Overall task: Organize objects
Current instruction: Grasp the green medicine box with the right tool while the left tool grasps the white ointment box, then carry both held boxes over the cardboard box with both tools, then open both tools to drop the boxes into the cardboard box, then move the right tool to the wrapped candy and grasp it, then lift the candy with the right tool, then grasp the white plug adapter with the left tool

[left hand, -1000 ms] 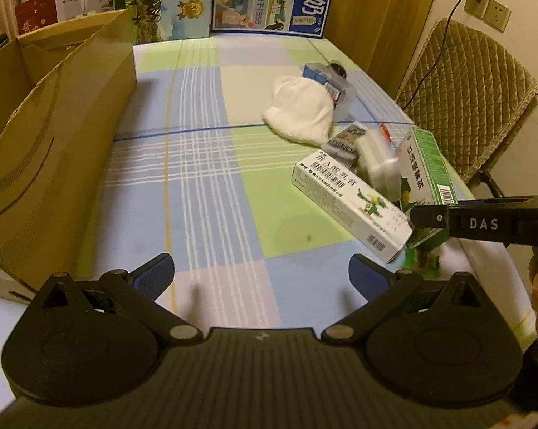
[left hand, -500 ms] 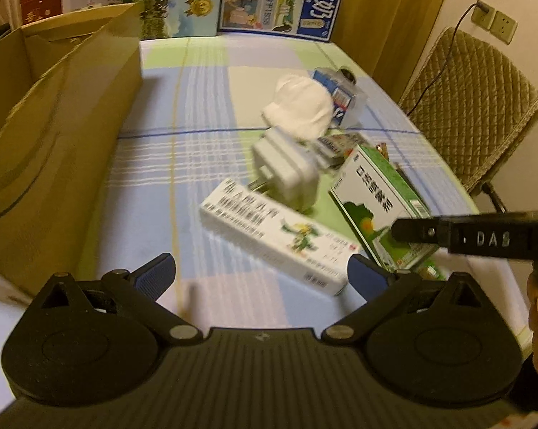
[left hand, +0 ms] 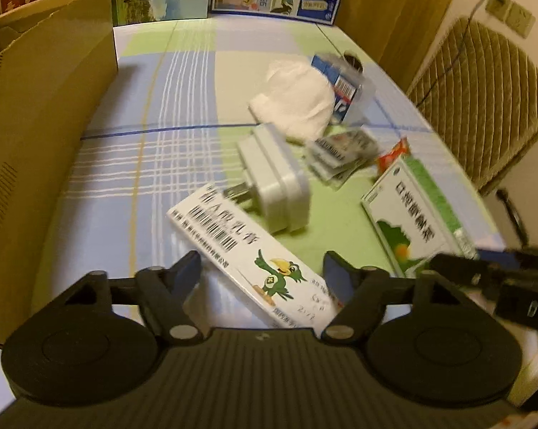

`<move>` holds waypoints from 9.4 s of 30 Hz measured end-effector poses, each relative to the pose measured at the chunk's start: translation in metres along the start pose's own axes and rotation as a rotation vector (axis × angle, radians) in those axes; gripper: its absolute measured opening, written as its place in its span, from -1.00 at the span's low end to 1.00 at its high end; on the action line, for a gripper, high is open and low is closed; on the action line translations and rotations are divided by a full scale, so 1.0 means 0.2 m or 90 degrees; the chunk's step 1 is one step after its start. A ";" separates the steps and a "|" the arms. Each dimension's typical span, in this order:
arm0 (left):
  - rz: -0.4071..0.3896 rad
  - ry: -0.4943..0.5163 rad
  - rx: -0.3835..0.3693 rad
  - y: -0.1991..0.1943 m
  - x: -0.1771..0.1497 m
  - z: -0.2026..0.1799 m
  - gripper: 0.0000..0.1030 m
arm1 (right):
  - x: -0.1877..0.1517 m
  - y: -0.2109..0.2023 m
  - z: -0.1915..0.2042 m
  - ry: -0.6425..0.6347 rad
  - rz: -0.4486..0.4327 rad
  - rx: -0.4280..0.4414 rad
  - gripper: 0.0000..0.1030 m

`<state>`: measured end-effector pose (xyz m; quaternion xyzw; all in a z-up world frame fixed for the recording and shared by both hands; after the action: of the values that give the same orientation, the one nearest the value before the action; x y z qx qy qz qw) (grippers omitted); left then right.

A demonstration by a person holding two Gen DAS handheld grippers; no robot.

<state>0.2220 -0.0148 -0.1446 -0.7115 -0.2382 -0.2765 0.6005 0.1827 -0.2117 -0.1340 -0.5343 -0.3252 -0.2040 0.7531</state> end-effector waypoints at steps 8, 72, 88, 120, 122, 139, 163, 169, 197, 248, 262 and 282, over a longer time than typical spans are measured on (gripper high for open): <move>0.017 0.080 0.028 -0.08 -0.08 0.12 -0.32 | -0.01 0.05 0.08 -0.054 0.008 -0.014 -0.39; -0.128 0.100 0.160 -0.99 0.47 0.99 -0.37 | 0.64 0.08 1.47 -0.095 -0.076 0.177 -0.47; -0.091 0.067 0.131 -0.71 0.44 1.28 -0.36 | 0.58 0.47 1.55 -0.061 -0.009 0.157 -0.47; -0.173 0.039 0.130 -1.09 0.34 1.05 0.39 | 0.47 -0.22 1.04 0.013 -0.159 0.091 0.59; -0.180 0.047 0.124 -1.13 0.32 0.96 0.49 | 0.39 -0.33 0.95 0.013 -0.172 0.063 0.69; -0.197 0.075 -0.007 -1.19 0.09 0.21 0.98 | -0.19 -0.83 0.29 0.098 -0.157 -0.107 0.91; -0.104 0.091 -0.009 -0.85 -0.14 0.06 0.98 | -0.26 -0.39 0.23 0.002 -0.086 -0.112 0.31; -0.086 0.093 -0.015 -0.74 -0.15 0.05 0.98 | -0.28 -0.25 0.17 -0.026 -0.073 -0.121 0.10; -0.041 0.085 -0.036 -0.53 -0.17 0.05 0.98 | -0.30 -0.06 0.19 -0.079 -0.050 -0.123 -0.24; -0.066 0.305 -0.026 0.11 0.13 -0.08 0.82 | -0.06 0.05 0.08 -0.014 -0.068 -0.109 -0.55; -0.035 0.322 -0.106 0.09 0.08 -0.11 0.32 | -0.08 0.07 0.07 0.004 -0.061 -0.108 -0.55; -0.012 0.200 -0.103 0.09 0.10 -0.07 0.16 | -0.09 0.07 0.07 0.012 -0.061 -0.111 -0.55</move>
<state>0.2476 -0.0325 -0.1426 -0.7031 -0.1253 -0.4081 0.5687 0.1768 -0.1949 -0.1531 -0.5795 -0.3240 -0.2723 0.6965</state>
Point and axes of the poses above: each gripper's, at about its wrist camera, not at the fingertips, and y roughly the way its jaws point, z to its left, x to its top, the point moved 3 cm from there along y, roughly the way its jaws point, and after that the axes turned 8 degrees about -z, right-handed, at the moved point
